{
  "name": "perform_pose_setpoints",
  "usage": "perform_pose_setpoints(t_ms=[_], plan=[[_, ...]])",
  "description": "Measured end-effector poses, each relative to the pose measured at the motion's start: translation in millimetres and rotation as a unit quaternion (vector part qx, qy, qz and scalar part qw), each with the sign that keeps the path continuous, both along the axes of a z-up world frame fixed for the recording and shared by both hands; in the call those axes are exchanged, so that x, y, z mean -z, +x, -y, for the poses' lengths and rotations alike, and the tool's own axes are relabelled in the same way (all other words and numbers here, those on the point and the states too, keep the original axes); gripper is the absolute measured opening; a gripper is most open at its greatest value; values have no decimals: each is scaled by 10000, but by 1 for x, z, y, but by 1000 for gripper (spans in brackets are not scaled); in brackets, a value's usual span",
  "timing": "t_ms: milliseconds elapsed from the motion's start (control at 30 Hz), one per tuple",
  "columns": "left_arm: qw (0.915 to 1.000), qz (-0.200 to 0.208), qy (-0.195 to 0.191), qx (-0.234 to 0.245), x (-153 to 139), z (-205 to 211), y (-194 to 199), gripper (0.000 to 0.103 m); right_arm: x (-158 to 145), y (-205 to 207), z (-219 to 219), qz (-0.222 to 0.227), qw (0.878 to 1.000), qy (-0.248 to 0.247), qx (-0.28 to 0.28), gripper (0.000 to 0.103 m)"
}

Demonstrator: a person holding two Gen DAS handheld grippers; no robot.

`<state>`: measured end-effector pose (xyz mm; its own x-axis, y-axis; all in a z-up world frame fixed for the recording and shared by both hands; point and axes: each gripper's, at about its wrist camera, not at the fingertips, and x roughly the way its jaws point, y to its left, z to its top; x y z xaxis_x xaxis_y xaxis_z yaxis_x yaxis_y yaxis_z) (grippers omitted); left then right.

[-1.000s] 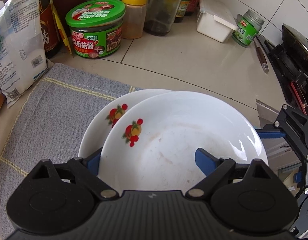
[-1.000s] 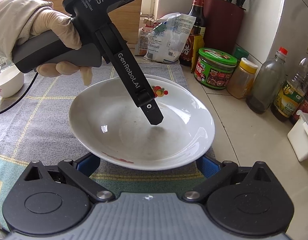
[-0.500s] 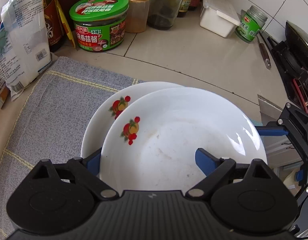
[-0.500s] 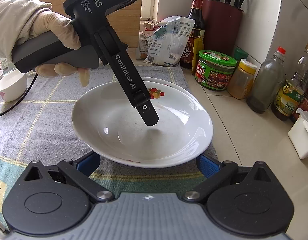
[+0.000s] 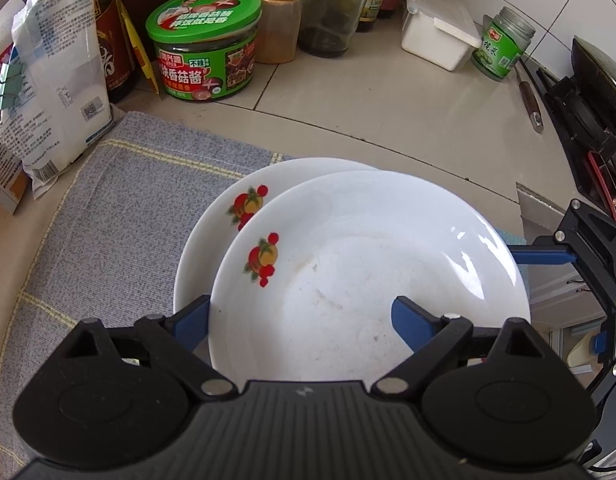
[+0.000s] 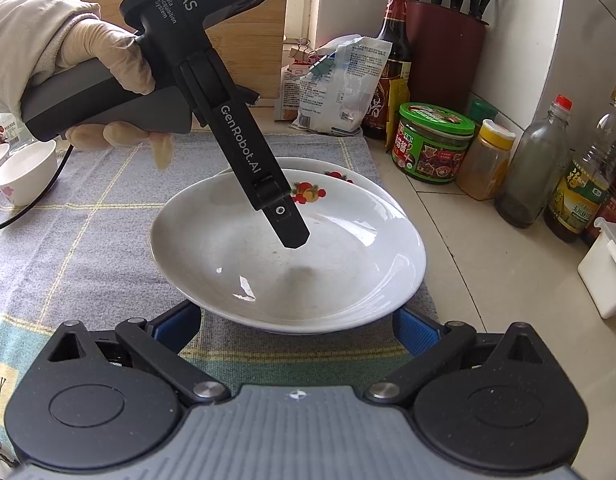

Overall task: Organize plates and bowls
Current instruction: 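Lower the held plate onto the plate stack with the left tool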

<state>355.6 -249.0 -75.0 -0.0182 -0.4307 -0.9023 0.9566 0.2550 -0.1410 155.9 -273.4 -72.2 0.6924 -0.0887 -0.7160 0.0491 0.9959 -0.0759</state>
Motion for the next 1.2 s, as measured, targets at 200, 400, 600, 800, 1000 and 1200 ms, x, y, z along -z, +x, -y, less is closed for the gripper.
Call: perform_pose_setpoints(t_ms=[200,400,600,800,1000,1200], plan=[[10000,60,3,-2,-4,-3,-1,94,-1,0,1,12,10000,9,8,103],[10000,92,-27,-3,-6,-6,-3,94,-2,-2,1,21,10000,8,22,103],[9999,155,-50,-50,-10,-11,-4,94,-3,-3,0,43,10000,-39,34,103],[9998,181,-69,-107,-13,-19,-3,95,-3,-1,-3,7,10000,-43,-27,103],[9996,249,-65,-133,-14,-23,-3,98,-1,-1,-5,-67,10000,-44,-56,103],[9986,303,-439,-37,-28,-29,-11,99,-1,-2,-2,-83,10000,-11,47,103]])
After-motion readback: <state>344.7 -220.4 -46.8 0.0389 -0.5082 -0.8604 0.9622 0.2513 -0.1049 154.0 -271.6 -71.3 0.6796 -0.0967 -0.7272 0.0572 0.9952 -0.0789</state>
